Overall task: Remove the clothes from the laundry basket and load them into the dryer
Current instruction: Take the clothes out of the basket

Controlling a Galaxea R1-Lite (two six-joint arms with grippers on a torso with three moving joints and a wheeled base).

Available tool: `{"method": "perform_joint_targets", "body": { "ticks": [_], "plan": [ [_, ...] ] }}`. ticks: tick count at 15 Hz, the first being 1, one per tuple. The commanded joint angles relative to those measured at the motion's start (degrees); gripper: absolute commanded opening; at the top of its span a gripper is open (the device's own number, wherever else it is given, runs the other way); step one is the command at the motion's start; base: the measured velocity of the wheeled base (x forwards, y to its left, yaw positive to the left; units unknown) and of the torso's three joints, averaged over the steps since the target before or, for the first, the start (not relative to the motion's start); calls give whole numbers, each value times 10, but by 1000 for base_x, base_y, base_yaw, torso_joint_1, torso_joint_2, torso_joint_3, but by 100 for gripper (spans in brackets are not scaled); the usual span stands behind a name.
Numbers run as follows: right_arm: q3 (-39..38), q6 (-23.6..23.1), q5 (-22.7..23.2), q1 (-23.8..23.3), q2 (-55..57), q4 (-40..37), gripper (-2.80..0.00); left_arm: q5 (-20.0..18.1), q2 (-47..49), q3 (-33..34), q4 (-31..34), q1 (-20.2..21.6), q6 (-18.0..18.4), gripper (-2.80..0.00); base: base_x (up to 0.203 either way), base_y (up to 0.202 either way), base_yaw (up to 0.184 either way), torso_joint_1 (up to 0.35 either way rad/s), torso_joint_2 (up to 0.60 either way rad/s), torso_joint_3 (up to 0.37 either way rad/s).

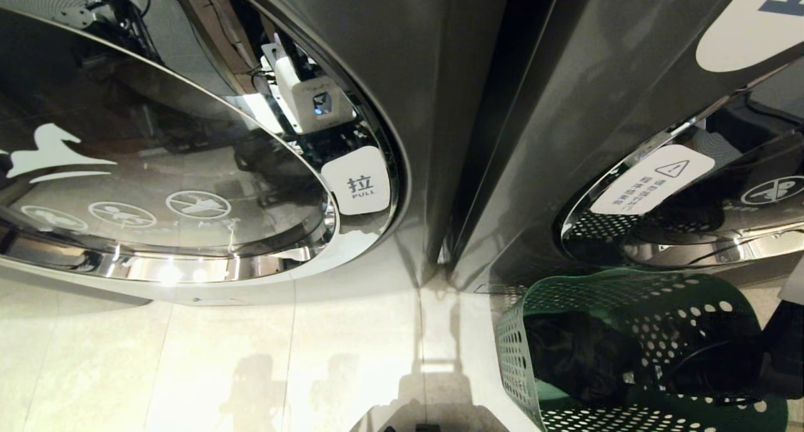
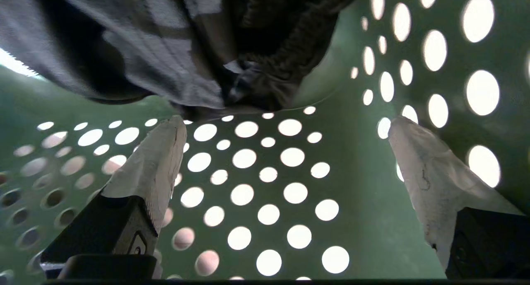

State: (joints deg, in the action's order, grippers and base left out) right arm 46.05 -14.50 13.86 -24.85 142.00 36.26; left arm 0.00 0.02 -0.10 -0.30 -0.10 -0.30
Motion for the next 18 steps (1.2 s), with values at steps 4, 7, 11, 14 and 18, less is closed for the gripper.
{"method": "perform_joint_targets", "body": {
  "ticks": [4, 7, 11, 14, 18],
  "plan": [
    [50, -21, 3, -55, 37, 3, 0, 0, 0, 0, 0, 0, 0, -280, 0, 0, 0, 0, 0, 0],
    [71, -30, 5, -69, 43, 3, 0, 1, 0, 0, 0, 0, 0, -280, 0, 0, 0, 0, 0, 0],
    [51, -35, 48, -68, 69, 3, 0, 0, 0, 0, 0, 0, 0, -280, 0, 0, 0, 0, 0, 0],
    [81, -39, 52, -69, 105, 10, 0, 0, 0, 0, 0, 0, 0, -280, 0, 0, 0, 0, 0, 0],
    [139, -41, 79, -69, 148, 44, 0, 0, 0, 0, 0, 0, 0, -280, 0, 0, 0, 0, 0, 0]
  ]
}}
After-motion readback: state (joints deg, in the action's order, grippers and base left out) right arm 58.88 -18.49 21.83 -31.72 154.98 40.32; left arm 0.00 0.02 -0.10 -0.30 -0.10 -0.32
